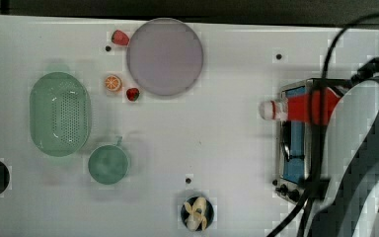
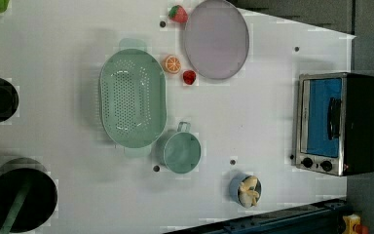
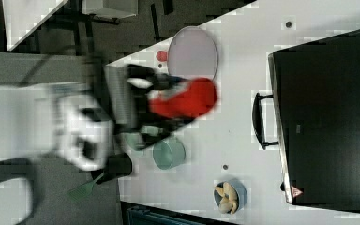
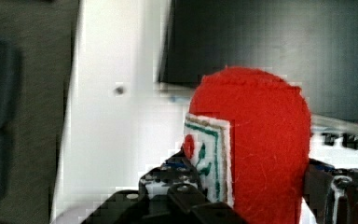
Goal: Pick Ketchup from oven and place it on table.
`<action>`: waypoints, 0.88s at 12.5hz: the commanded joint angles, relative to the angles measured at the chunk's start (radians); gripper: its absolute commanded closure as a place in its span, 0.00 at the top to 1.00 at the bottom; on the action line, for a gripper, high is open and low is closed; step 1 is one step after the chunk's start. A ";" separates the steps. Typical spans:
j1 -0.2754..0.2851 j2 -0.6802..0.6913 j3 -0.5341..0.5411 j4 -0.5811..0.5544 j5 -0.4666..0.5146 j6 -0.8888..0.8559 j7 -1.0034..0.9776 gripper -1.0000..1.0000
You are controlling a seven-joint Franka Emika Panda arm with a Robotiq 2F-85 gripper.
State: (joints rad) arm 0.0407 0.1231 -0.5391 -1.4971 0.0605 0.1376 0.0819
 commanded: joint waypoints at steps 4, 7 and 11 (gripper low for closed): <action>0.096 0.010 0.260 -0.030 -0.028 -0.106 -0.019 0.64; 0.112 0.010 0.356 -0.128 -0.030 -0.092 -0.017 0.64; 0.117 0.010 0.382 -0.328 -0.058 0.038 -0.012 0.64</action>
State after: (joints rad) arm 0.1930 0.1753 -0.1155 -1.8242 0.0167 0.1920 0.0786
